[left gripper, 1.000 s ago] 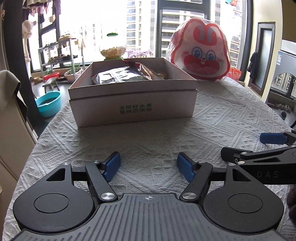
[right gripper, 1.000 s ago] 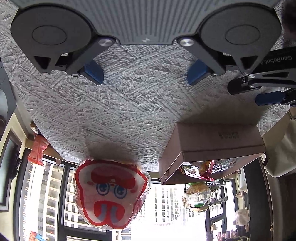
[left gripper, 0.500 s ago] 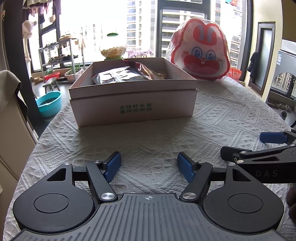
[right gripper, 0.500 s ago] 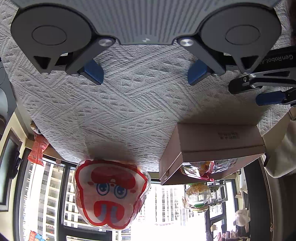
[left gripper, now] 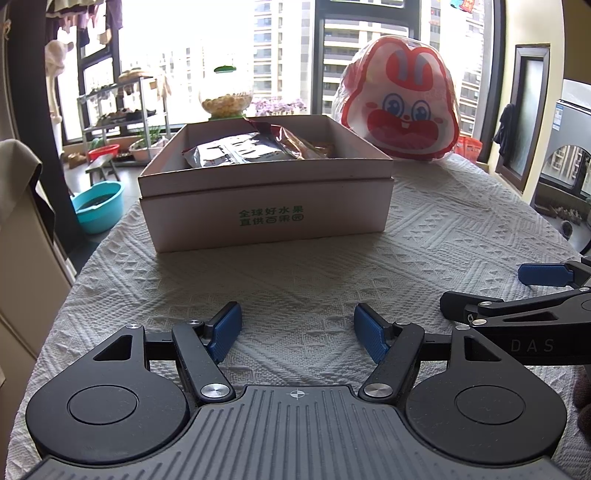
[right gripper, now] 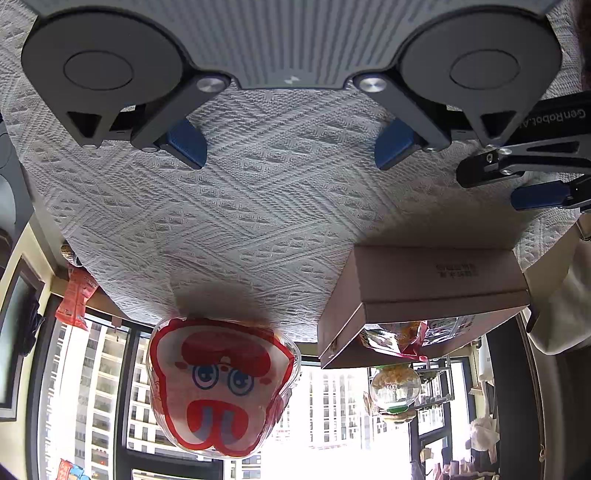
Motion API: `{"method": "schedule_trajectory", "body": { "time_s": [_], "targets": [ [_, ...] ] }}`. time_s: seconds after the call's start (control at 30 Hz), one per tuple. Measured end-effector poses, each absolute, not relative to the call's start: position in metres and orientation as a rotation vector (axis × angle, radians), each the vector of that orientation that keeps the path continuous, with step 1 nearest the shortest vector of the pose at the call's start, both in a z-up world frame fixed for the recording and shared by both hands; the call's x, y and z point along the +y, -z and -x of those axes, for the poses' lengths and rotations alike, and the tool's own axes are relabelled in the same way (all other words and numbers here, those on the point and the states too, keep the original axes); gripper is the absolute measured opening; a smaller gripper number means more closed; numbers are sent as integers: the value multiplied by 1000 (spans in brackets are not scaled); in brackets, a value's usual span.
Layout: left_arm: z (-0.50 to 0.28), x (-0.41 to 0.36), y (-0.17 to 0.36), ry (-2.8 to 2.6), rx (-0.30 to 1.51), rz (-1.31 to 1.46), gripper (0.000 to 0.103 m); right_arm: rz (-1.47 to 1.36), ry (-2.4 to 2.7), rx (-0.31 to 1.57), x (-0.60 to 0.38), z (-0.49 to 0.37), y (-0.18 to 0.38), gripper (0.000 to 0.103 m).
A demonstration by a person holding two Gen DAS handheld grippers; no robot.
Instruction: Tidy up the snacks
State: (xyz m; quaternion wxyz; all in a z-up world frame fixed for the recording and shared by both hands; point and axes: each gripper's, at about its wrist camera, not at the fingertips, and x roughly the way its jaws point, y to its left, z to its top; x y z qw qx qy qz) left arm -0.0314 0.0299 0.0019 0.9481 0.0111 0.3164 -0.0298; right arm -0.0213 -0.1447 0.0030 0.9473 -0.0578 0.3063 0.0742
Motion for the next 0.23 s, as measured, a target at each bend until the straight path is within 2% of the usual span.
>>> {"method": "schedule_trajectory", "body": {
  "time_s": [0.23],
  "targets": [
    [33,28,-3,58,643,-24,74,117,-151,623,-145,21,-3,98]
  ]
}}
